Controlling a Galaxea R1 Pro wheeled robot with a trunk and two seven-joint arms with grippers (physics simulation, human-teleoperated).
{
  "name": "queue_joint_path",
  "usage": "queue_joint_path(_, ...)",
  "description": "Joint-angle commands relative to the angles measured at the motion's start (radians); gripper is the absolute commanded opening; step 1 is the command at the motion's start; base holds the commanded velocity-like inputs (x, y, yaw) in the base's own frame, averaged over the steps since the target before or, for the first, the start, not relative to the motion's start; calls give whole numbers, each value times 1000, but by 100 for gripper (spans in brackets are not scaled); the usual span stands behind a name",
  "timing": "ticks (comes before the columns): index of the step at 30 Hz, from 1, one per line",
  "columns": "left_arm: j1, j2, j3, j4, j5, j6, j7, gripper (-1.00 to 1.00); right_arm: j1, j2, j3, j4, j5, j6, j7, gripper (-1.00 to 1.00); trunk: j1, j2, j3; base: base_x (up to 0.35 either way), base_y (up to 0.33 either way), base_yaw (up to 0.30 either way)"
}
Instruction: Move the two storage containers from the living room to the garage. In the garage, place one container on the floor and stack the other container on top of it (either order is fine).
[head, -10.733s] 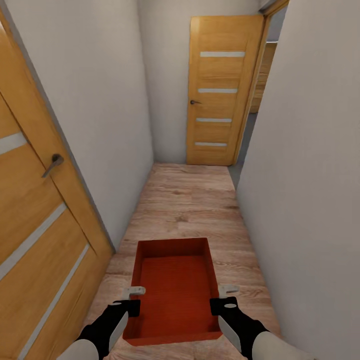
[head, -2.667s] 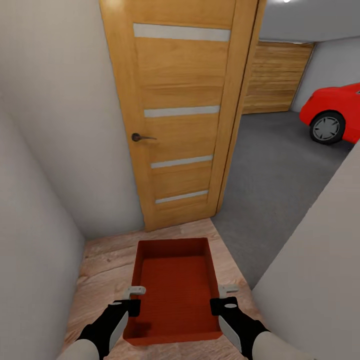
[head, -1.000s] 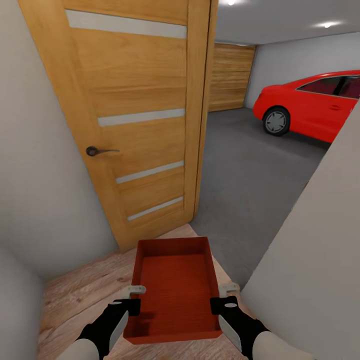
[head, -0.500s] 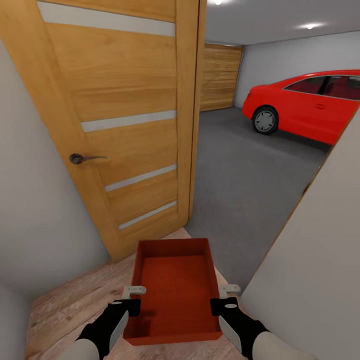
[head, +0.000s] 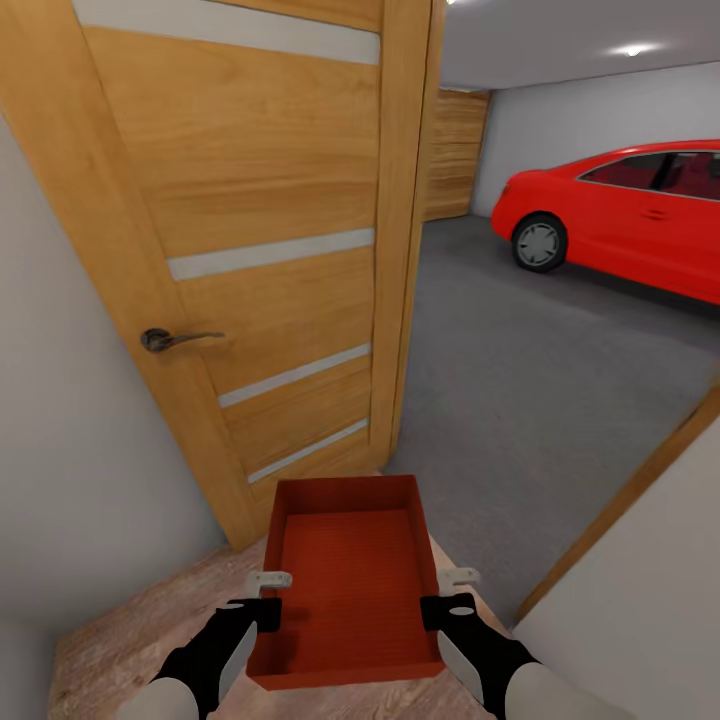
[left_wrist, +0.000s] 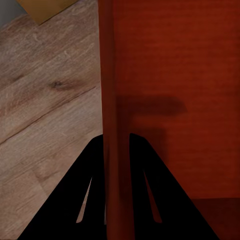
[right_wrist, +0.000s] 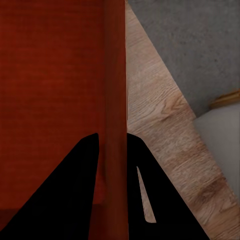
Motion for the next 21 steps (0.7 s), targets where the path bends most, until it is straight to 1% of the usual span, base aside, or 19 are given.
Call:
queue_joint_path(1,0,0,-24,-3,-9,4,10,-100,-1,-13,19,8,-13,8,-26,-100,1,-1,-1,302,186,0)
queue_joint_path(3,0,0,-24,-4,-9,3,10,-100,-1,-13,19,8,-13,7,-27,-100,1,-1,-1,251,106,-50)
queue_joint_path(6,0,0,-24,-4,-9,3,10,-100,-1,-13,19,8,-13,7,-28,-100,1,-1,-1,123,29,-188)
queue_joint_path(21,0,0,-24,-5,-9,3,11,-100,-1,-13,19,8,-13,7,-28,-100,1,-1,-1,8,2,-276)
